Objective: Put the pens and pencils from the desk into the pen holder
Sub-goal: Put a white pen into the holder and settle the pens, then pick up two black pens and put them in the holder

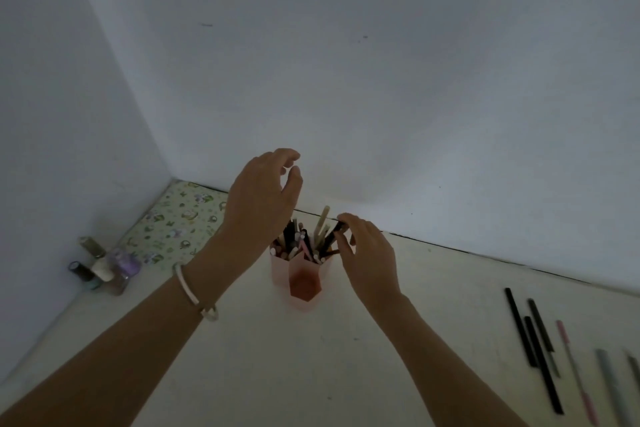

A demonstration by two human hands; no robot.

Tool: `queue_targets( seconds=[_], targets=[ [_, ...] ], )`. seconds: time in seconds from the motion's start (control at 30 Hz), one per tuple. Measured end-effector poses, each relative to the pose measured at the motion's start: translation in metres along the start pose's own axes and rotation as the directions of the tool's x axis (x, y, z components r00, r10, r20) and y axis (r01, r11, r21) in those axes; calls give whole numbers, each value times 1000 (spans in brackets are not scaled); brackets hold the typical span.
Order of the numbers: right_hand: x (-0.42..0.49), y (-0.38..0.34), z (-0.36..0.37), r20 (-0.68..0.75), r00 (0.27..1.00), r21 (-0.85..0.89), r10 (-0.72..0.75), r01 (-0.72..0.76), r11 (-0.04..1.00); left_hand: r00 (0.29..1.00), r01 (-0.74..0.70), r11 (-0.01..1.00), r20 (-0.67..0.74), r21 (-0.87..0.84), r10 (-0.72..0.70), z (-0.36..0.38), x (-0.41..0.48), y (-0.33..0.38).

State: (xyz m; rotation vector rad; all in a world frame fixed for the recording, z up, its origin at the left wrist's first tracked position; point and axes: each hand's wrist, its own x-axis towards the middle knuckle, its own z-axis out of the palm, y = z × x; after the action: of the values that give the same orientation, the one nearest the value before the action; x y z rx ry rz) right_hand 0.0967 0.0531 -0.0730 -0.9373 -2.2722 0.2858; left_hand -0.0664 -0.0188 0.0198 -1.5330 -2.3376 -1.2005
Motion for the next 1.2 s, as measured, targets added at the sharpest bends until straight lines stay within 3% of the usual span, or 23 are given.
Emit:
queue_targets(
  seconds=[0.1,0.17,0.23,0.3,0.43,0.53,0.6,0.7,0.83,0.93,1.1,1.2],
  targets=[
    [-6,4,4,3,986,-155,-166,165,974,1000,-3,1000,6,-19,3,3,-4,2],
    [-8,5,2,38,984,-163,-175,179,970,1000,1,999,12,-38,0,6,-6,7],
    [-4,7,-8,-29,995,-100,-96,92,991,1000,-1,998,19,-56,2,10,-9,18],
    [4,18,-30,-197,980,-2,33,-34,999,999,-30,996,28,-85,32,20,-11,39],
    [6,67,-97,-455,864,107,216,-188,976,972,-145,974,160,-177,173,68,-26,109],
    [-13,108,-138,-514,787,114,340,-330,937,913,-149,961,342,-231,224,120,-50,156],
    [-35,136,-162,-527,725,145,443,-437,888,839,-129,967,495,-220,225,161,-71,185],
    [-73,165,-189,-528,656,182,539,-532,827,697,-8,989,708,-148,111,220,-103,217],
    [-116,190,-205,-516,617,190,595,-595,781,607,165,986,786,19,-117,279,-134,238],
    [-142,209,-210,-498,596,166,629,-647,744,608,152,984,777,91,-165,310,-147,243],
    [-165,229,-207,-463,562,153,685,-710,687,645,-2,984,752,178,-135,336,-148,247],
    [-168,241,-196,-399,570,103,719,-751,652,640,33,991,759,133,-123,337,-138,246]
  ],
)
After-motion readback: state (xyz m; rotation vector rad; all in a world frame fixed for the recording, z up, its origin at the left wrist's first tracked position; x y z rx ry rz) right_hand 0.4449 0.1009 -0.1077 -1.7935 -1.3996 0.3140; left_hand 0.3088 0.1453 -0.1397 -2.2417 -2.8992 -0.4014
